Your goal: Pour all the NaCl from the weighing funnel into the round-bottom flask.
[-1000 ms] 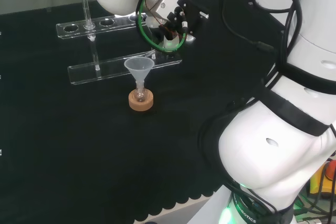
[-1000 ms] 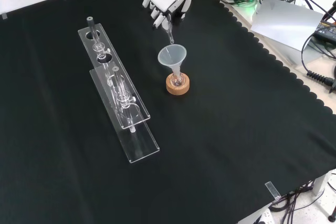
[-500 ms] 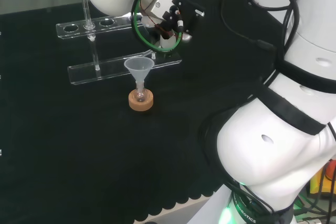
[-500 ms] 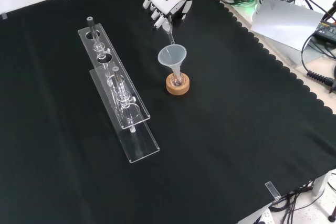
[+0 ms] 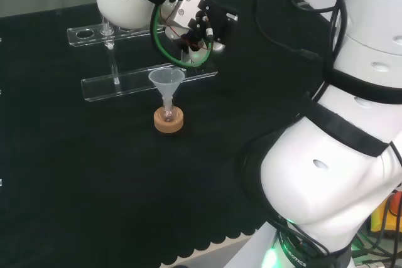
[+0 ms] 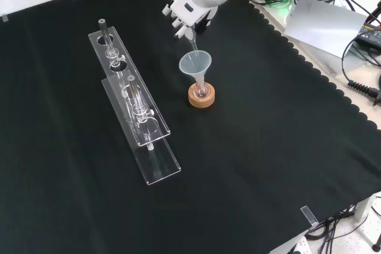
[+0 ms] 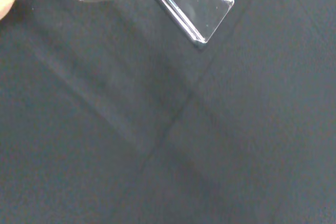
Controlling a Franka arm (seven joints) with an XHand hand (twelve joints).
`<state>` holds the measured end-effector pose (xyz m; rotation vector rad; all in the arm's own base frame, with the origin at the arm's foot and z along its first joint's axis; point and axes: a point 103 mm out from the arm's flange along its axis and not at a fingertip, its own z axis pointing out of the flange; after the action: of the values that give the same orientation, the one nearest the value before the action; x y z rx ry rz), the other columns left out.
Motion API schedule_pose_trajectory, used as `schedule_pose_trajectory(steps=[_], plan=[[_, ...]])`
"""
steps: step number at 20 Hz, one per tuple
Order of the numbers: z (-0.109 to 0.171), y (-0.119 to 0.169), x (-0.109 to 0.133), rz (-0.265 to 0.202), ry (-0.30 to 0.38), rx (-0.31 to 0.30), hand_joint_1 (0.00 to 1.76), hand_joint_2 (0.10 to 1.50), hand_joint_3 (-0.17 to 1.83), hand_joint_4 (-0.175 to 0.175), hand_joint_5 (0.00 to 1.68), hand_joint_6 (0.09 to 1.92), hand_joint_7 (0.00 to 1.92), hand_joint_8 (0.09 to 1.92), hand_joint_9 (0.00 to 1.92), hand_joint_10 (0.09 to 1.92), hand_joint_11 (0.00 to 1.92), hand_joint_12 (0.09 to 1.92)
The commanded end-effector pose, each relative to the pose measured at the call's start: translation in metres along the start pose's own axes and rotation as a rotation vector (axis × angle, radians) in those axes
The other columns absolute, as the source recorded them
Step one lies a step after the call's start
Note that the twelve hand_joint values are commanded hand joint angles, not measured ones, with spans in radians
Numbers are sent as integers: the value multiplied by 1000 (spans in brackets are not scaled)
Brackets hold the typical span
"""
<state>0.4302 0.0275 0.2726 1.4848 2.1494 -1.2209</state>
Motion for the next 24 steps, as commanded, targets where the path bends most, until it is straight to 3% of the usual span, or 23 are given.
schedule_pose_trajectory(steps=[1, 12, 24], plan=[[-2, 3, 0, 2, -53, 15, 1253, 1032, -17, 63, 1169, 734, 1220, 610, 1430, 194, 1157, 819], [-10, 5, 4, 3, -128, 22, 1252, 1032, -16, 62, 1169, 736, 1218, 612, 1429, 192, 1157, 818], [-27, 5, 8, 18, -278, 66, 1252, 1033, -16, 62, 1170, 737, 1215, 614, 1427, 189, 1157, 816]])
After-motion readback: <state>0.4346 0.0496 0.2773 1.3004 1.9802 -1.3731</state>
